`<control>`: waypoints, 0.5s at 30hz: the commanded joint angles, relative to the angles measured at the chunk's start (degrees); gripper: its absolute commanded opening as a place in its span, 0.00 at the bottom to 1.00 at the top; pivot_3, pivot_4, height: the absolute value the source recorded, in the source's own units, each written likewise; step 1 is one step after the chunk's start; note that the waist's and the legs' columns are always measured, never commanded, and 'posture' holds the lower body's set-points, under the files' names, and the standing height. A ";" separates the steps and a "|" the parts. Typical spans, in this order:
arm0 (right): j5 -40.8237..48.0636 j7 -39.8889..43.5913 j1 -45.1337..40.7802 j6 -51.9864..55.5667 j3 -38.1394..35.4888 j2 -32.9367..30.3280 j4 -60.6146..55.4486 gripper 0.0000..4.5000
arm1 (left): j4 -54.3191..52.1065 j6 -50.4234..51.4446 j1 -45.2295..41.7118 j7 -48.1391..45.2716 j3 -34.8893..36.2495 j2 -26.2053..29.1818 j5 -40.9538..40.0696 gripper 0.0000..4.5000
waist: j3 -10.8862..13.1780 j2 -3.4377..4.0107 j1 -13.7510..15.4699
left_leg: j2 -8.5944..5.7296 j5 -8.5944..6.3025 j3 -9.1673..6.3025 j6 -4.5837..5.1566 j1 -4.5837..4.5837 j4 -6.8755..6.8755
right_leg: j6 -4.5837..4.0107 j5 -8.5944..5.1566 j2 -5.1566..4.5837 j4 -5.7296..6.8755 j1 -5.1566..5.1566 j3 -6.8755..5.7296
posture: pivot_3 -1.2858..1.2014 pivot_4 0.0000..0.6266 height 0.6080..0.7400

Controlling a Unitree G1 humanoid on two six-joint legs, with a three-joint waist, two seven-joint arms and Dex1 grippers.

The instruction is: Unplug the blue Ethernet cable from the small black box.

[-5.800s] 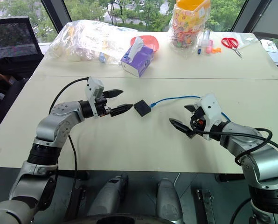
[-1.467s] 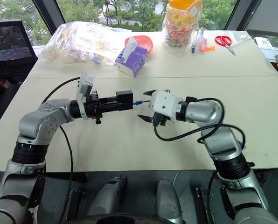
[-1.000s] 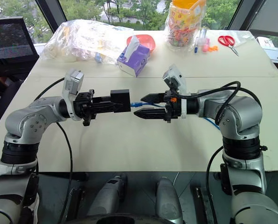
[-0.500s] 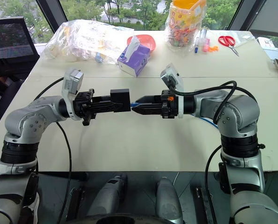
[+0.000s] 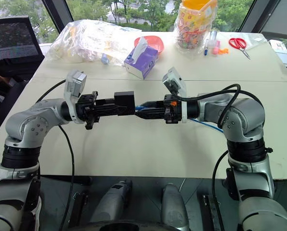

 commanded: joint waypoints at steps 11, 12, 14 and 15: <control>1.59 0.79 -1.33 -1.57 0.37 -1.12 -0.62 0.01 | -3.02 -0.59 0.47 -1.33 0.36 1.84 -0.07 0.11 | 0.00 0.00 -0.05 | 0.01 0.00 0.00 0.00 0.00 0.00 | -0.01 0.00 0.00 0.00 -0.01 0.00 | 0.52 0.24 0.91; 1.60 0.70 -1.36 -1.58 0.38 -1.10 -0.43 0.01 | -3.19 -0.46 0.46 -1.32 0.39 1.89 -0.17 0.11 | 0.00 0.00 -0.04 | 0.01 0.00 0.00 0.00 0.00 0.00 | -0.01 0.00 0.00 0.00 -0.01 0.00 | 0.52 0.24 0.91; -0.10 0.58 -0.96 -2.62 1.43 -1.75 0.82 0.01 | -3.83 0.38 0.06 -1.05 0.77 1.86 -1.13 0.11 | 0.00 0.00 -0.04 | 0.01 -0.01 0.00 0.00 0.00 0.00 | -0.01 0.00 0.00 -0.01 -0.01 0.00 | 0.52 0.24 0.91; -1.61 0.69 -0.51 -3.79 2.38 -2.35 1.58 0.01 | -4.24 0.94 -0.29 -0.72 1.14 1.68 -1.92 0.11 | 0.00 0.00 -0.04 | 0.00 0.00 0.00 0.00 0.00 0.00 | -0.01 0.00 0.00 -0.01 -0.01 0.00 | 0.52 0.24 0.91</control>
